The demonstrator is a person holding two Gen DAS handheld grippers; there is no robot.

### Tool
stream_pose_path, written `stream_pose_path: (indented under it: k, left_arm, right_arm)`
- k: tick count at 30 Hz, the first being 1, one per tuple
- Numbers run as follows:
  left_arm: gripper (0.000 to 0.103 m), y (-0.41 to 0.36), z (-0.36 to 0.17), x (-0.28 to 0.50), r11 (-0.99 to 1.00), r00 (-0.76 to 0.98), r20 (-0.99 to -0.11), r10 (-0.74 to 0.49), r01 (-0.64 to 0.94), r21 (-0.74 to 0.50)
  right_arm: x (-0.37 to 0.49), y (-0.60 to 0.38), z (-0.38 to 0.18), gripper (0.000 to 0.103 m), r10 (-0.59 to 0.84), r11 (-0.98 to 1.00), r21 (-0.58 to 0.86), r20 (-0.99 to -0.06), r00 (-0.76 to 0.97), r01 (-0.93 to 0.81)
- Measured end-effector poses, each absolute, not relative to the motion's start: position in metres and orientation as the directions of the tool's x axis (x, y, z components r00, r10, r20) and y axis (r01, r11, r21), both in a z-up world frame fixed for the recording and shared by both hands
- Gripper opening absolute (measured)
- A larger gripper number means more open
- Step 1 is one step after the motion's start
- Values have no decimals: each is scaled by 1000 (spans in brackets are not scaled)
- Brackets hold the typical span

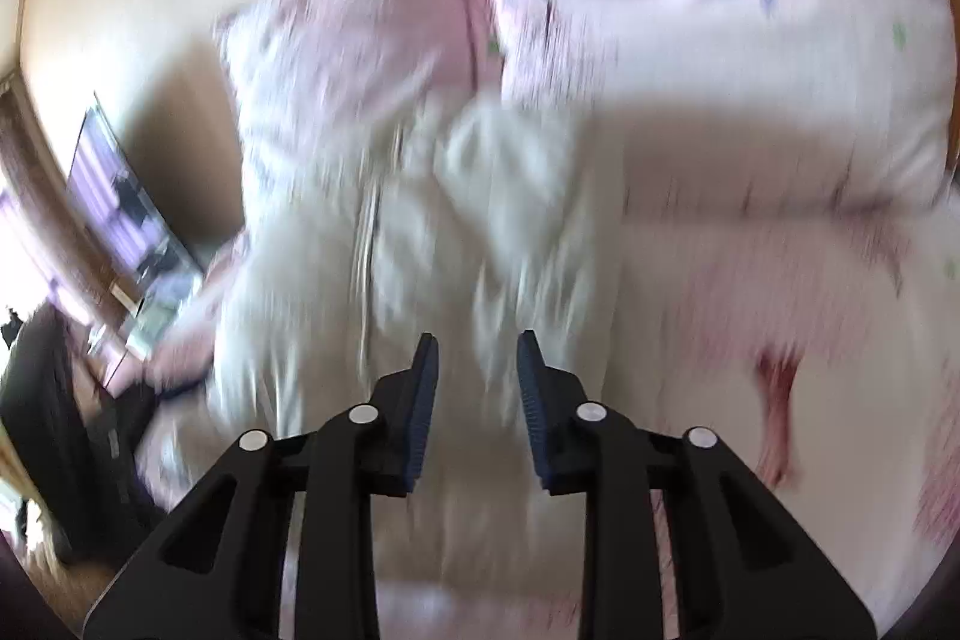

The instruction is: Fold large clothes

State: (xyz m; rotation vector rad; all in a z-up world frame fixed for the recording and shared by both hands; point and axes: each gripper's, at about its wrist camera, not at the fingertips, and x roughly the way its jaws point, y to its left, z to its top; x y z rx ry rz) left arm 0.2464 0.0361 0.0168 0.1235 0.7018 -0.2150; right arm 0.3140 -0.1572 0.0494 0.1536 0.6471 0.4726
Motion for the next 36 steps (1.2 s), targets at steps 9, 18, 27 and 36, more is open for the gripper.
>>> stream_pose_path:
  k: [9,18,27,36]
  left_arm:
    - [101,33,18,246,971,753,-639,-159,236,37]
    - [101,22,22,248,971,773,-617,-149,233,57]
    - [101,31,25,243,978,787,-602,-134,203,48]
    - [101,60,43,236,991,818,-564,-112,135,-2]
  right_arm:
    - [408,-126,43,28,335,939,199,-724,603,-282]
    - [428,-132,9,28,286,955,201,-820,496,-220]
    - [359,-156,30,39,336,942,248,-668,664,-227]
    - [276,-168,1,39,315,948,229,-610,727,-219]
